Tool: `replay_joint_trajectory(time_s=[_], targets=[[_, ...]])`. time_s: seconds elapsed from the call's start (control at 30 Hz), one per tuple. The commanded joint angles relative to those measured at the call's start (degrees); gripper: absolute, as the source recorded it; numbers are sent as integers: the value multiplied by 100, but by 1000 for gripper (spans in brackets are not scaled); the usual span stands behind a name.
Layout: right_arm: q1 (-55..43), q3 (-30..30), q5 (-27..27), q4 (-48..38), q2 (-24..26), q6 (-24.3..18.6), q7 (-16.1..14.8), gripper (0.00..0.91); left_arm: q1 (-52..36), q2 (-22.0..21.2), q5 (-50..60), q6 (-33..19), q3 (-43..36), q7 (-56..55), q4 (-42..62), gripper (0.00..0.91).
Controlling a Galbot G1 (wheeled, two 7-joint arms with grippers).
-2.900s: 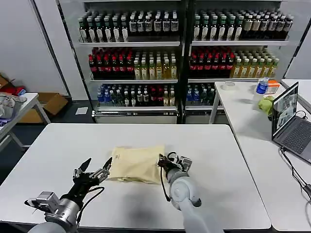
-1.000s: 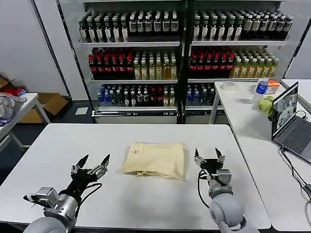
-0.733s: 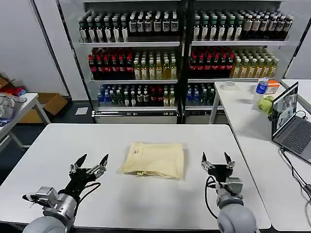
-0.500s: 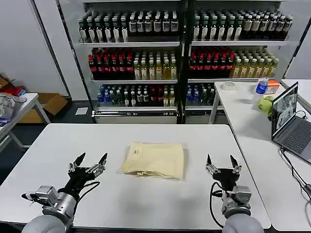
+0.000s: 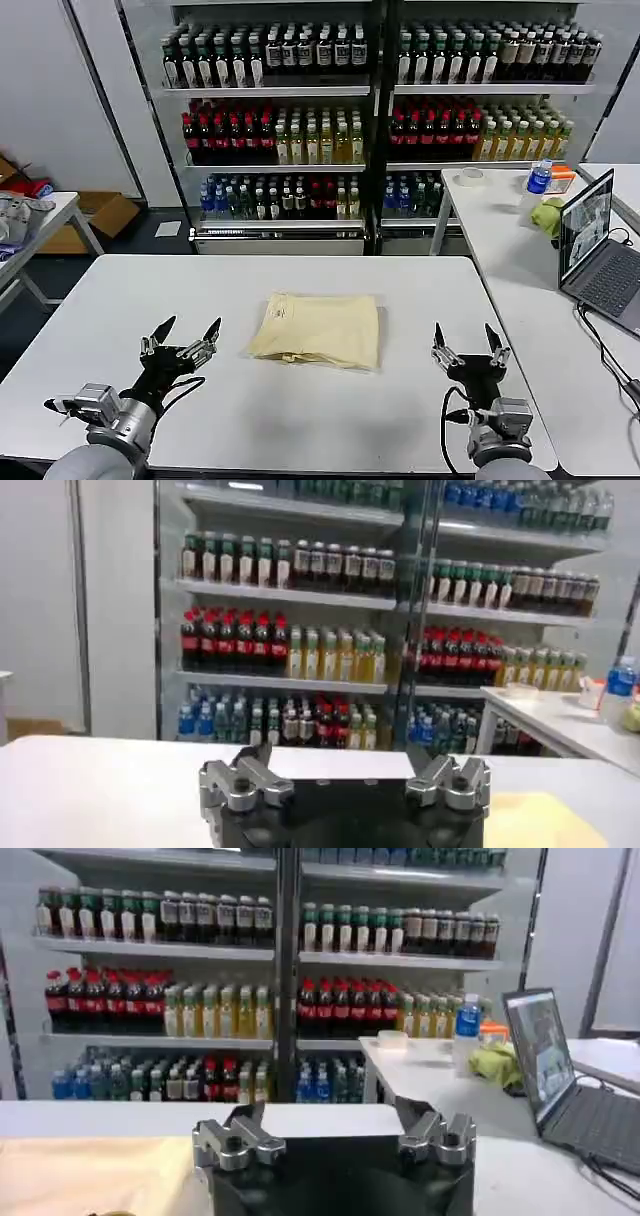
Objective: Fold and organize the clothes.
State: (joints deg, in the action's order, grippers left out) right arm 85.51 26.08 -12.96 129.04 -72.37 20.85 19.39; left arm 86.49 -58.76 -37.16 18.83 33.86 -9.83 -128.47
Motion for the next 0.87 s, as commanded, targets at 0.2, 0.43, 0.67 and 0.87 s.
replay_joint_trajectory(time_s=[0.2,0.43,0.67,0.87], targets=[[150,64,158,231,22,121,-97,907,46,-38,322,27,57,62,-26,907],[81,60,144,216,59,95,60,907,84,-59,425,29,102,123,-33,907],[63,26,146,275,97,176,17,907,130,-96,515,27,130,163,-64,907],[49,50,98,212,58,109,-160,907,127,-88,529,24,224,202,-44,907]])
